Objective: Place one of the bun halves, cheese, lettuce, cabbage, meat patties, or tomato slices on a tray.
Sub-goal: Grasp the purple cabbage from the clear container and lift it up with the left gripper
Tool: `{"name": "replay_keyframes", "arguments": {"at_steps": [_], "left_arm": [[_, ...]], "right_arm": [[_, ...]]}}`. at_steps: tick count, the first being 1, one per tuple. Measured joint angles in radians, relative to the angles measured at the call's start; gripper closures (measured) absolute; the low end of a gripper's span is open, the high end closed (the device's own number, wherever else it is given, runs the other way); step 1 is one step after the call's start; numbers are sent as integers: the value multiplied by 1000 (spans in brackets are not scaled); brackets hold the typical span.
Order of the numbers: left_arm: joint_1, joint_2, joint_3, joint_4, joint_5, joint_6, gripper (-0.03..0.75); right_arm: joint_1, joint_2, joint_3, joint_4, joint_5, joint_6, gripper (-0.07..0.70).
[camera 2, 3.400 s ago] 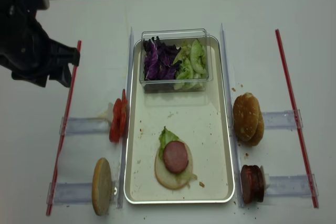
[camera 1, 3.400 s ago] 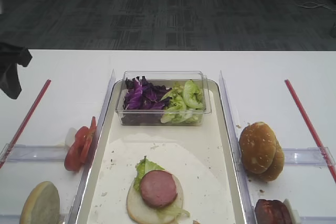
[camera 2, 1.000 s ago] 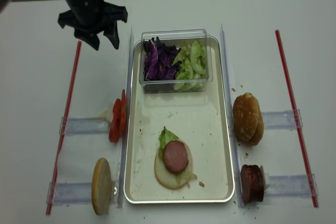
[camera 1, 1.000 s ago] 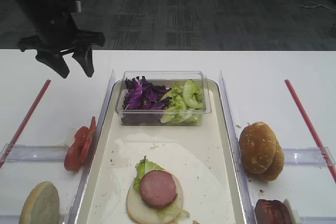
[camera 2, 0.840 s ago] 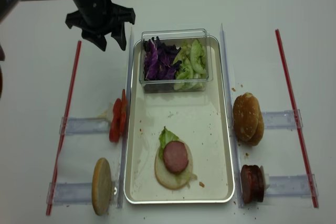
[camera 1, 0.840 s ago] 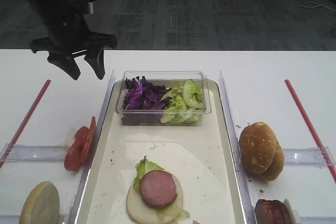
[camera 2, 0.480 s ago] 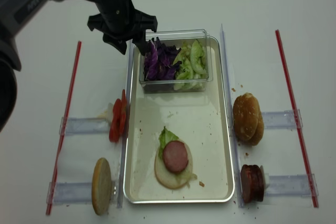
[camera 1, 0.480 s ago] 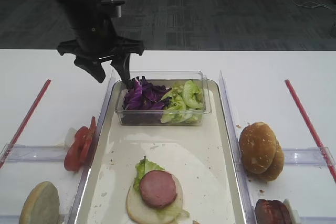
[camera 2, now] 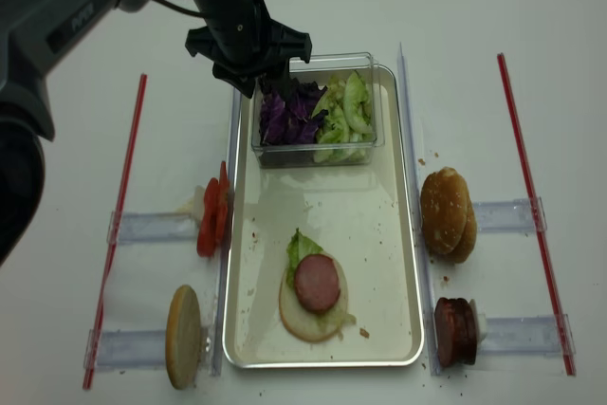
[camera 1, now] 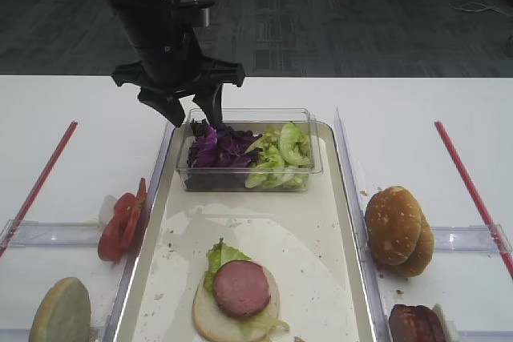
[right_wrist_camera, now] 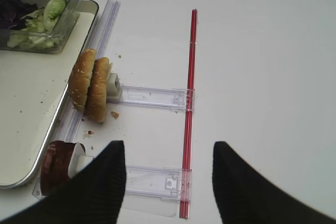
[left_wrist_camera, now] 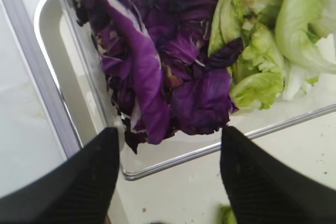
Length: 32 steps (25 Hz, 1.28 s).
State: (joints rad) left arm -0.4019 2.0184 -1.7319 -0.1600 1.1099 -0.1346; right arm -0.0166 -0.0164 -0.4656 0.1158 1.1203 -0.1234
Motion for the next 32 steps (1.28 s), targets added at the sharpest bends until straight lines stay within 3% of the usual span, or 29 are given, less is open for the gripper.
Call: {"name": "replay_keyframes", "arguments": {"at_steps": [8,14,25,32], "left_arm": [[0,13,-1,-4,-33,0,288],[0,83,-28,-5,-30,9,291],[0,132,-45,-6,-66,11,396],[0,160,-50,-6,-72,13,408]], "right_arm": [[0,0,0,0,0,0,244],[0,0,0,0,0,0,244],[0,0,0,0,0,0,244],[0,0,0,0,0,-2,244]]}}
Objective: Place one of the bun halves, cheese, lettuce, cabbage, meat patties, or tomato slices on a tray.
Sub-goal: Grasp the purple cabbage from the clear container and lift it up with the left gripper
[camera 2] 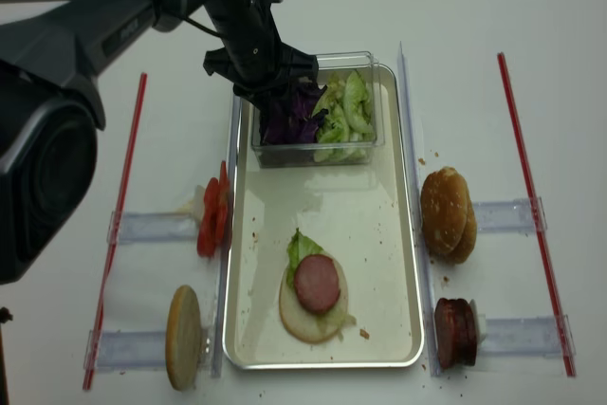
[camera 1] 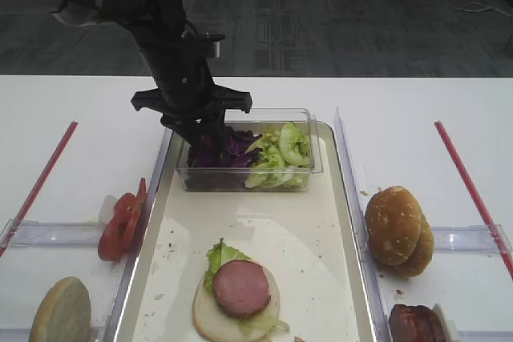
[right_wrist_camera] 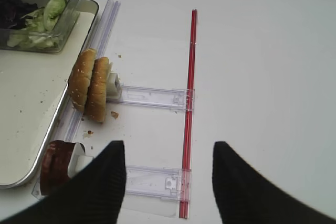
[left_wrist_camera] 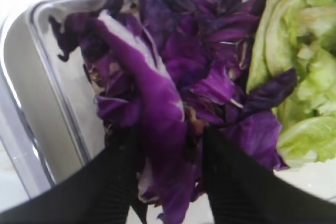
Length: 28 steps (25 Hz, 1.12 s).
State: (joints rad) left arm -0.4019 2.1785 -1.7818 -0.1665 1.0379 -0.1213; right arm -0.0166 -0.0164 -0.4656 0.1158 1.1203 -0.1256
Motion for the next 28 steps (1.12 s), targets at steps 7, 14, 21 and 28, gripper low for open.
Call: {"name": "replay_keyframes", "arguments": {"at_steps": [7,14,21,28], "left_arm": [[0,18,0,0,-4,2,423],[0,21,-2,0,-6,2,501],[0,21,-2,3,-6,24,636],[0,21,-2,3,11,24,650]], "right_arm": [[0,0,0,0,-2,0,244],[0,0,0,0,-2,0,244],[0,0,0,0,-2,0,244],[0,0,0,0,-2,0,244]]}}
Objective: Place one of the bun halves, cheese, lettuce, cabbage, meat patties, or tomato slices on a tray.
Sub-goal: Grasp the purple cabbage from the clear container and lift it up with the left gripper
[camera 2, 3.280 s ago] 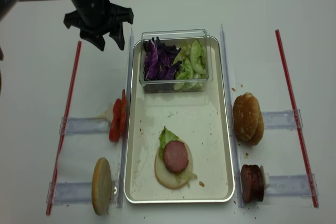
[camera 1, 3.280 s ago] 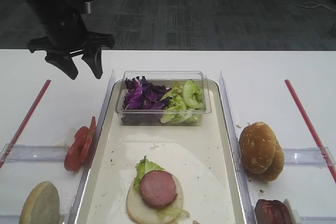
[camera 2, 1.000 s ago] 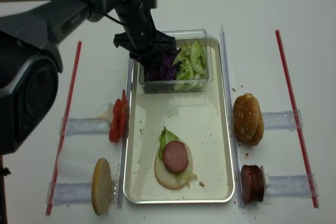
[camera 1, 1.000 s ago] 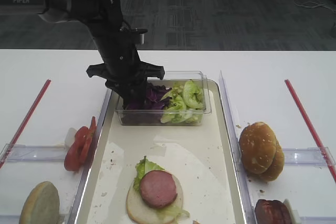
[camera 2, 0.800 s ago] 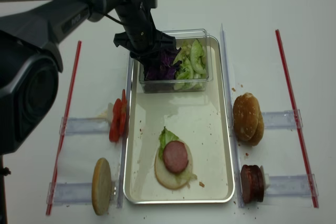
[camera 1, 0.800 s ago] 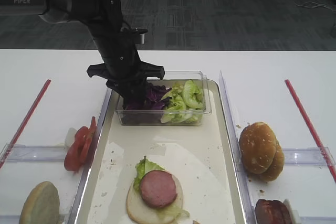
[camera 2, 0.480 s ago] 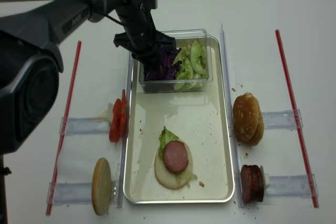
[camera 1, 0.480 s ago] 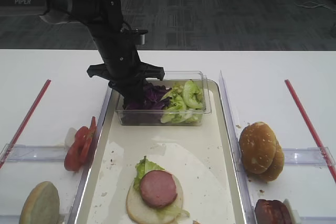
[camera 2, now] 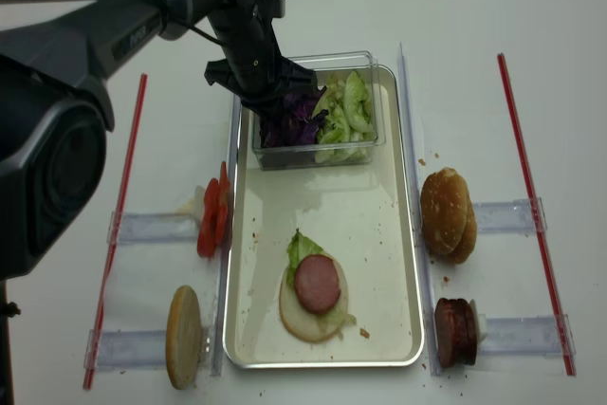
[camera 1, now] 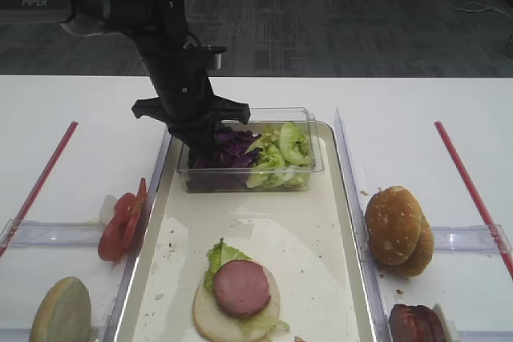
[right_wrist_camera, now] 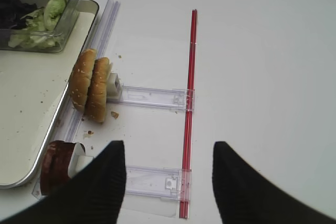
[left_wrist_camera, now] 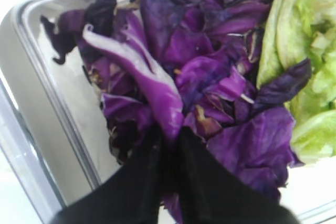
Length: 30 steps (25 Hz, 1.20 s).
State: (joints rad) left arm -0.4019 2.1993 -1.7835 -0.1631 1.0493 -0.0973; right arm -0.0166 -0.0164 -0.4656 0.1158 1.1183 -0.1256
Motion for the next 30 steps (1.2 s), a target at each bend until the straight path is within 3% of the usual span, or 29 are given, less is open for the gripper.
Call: {"name": "replay_keyframes", "arguments": {"at_steps": [8,19,30], "left_arm": [[0,-28,-10,5,26,0,650],[0,-40,-64,45,160,18,651],[0,-92,-83,59,174,52,652]], "right_arm": [[0,0,0,0,0,0,244],[0,0,0,0,0,0,244],[0,0,0,0,0,2,244]]}}
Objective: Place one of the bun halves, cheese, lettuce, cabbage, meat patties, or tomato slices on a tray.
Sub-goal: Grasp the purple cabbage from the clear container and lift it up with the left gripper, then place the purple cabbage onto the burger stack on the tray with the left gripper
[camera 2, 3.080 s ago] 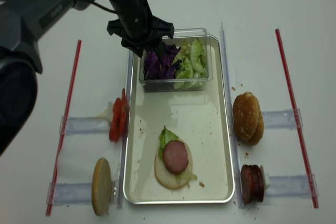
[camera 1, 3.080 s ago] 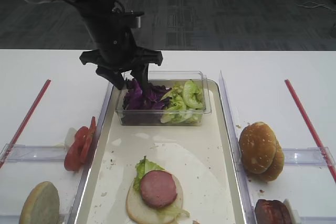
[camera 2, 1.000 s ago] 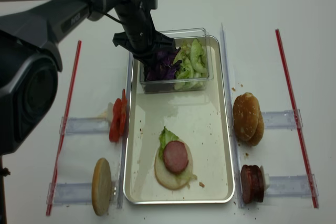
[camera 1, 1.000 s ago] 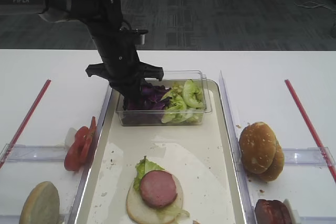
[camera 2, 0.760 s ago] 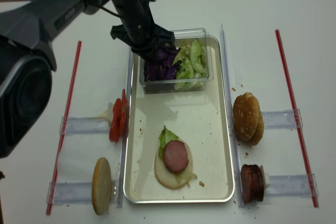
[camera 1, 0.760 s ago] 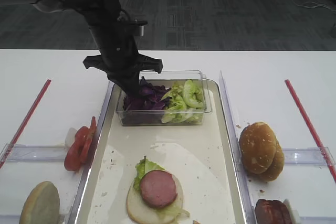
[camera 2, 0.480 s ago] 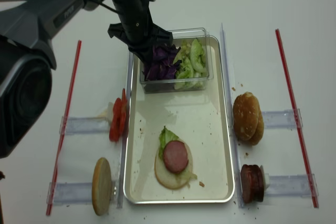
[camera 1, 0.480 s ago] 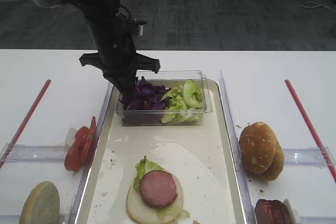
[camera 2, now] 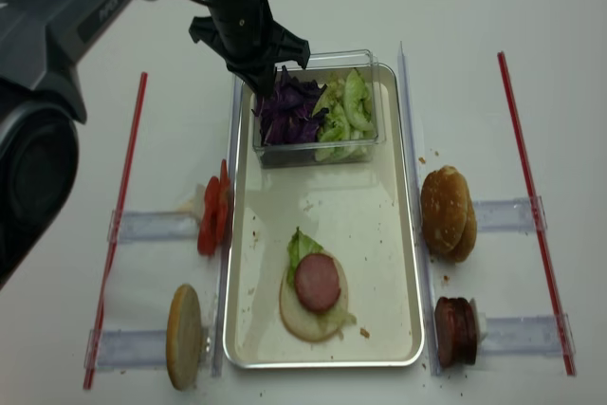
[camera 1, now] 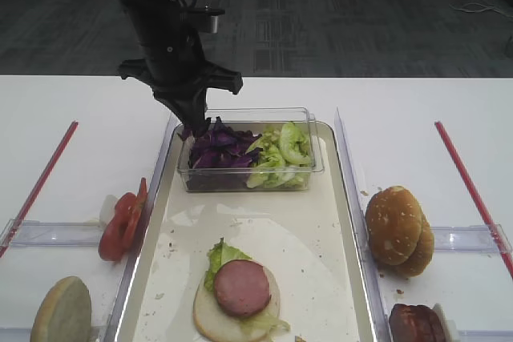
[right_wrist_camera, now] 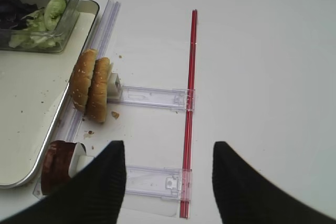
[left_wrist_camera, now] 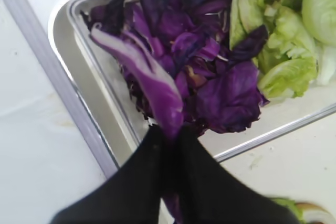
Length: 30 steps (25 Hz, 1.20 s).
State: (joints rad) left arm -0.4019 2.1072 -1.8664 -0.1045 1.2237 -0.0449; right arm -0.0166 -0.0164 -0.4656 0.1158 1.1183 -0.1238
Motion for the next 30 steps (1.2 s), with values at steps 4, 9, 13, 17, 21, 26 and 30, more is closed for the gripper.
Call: {"name": "replay_keyframes", "arguments": {"at_steps": [4,9,13,17,21,26,30], "left_arm": [[0,-27,0,28,3,0,652],[-4,-68,25,38,5,12,652],[-22,-88,30,40,7,18,652],[-26,-106,34,40,7,18,652],[-26,-135,82,40,7,18,652],[-26,-225,236,40,-28,18,652],[-26,-306,364,40,-78,18,652]], "right_arm": [[0,0,0,0,0,0,244],[0,0,0,0,0,0,244],[0,0,0,0,0,2,244],[0,0,0,0,0,2,244],[0,0,0,0,0,2,244],[0,0,0,0,0,2,244],[0,0,0,0,0,2,244]]}}
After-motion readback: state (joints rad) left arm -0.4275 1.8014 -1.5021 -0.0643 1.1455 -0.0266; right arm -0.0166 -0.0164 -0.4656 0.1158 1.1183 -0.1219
